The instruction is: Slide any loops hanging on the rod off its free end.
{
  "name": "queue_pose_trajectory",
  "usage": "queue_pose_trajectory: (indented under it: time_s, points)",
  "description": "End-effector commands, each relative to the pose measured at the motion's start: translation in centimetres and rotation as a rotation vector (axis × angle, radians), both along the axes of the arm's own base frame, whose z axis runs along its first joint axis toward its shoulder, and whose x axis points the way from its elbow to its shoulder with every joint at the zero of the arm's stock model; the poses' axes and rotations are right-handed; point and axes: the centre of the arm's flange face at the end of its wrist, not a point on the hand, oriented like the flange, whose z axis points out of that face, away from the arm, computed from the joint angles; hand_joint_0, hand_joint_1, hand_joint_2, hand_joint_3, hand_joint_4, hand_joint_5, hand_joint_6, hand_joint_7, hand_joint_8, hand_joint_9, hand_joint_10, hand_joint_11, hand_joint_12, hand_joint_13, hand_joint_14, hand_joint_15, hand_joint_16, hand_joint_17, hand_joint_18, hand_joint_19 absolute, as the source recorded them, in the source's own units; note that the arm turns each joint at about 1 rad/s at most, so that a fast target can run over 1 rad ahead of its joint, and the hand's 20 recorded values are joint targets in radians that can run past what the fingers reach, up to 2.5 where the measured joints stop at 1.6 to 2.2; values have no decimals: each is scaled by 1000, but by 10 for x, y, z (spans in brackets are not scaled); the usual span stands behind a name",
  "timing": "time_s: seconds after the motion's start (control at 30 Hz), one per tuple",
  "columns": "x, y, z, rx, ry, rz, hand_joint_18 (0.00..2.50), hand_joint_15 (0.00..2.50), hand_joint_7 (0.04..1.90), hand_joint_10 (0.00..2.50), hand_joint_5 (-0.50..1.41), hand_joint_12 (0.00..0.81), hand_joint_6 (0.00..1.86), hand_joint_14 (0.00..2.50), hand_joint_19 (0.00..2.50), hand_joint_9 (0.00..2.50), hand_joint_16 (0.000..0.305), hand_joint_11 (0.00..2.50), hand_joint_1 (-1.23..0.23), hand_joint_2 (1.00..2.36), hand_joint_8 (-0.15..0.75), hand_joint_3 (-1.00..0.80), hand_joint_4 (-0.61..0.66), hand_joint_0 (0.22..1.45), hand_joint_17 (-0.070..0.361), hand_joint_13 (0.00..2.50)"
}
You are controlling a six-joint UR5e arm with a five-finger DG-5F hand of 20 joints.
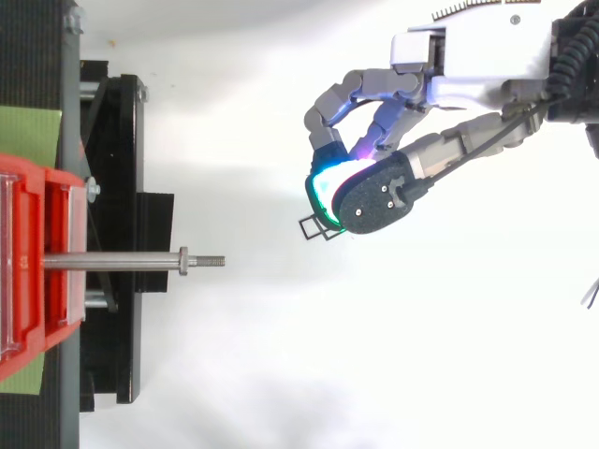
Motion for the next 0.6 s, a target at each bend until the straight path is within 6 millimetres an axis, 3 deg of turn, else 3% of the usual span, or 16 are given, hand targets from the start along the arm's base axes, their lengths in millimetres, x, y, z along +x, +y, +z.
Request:
queue_pose_trajectory:
  time_s: [0.0,0.23,0.57]
  points:
    - [0,0,0,0,0,0,785,131,1274,9,-183,270,832,5,321,935,43,306,-643,1000,310,-500,174,573,97,868]
    - [0,0,1,0,-1,0,772,122,1269,11,-200,265,848,5,292,881,42,306,-746,1006,294,-438,133,625,94,842]
    - [-1,0,0,0,5,0,752,106,1214,9,-215,265,847,4,278,850,42,299,-790,1000,281,-500,158,651,93,818]
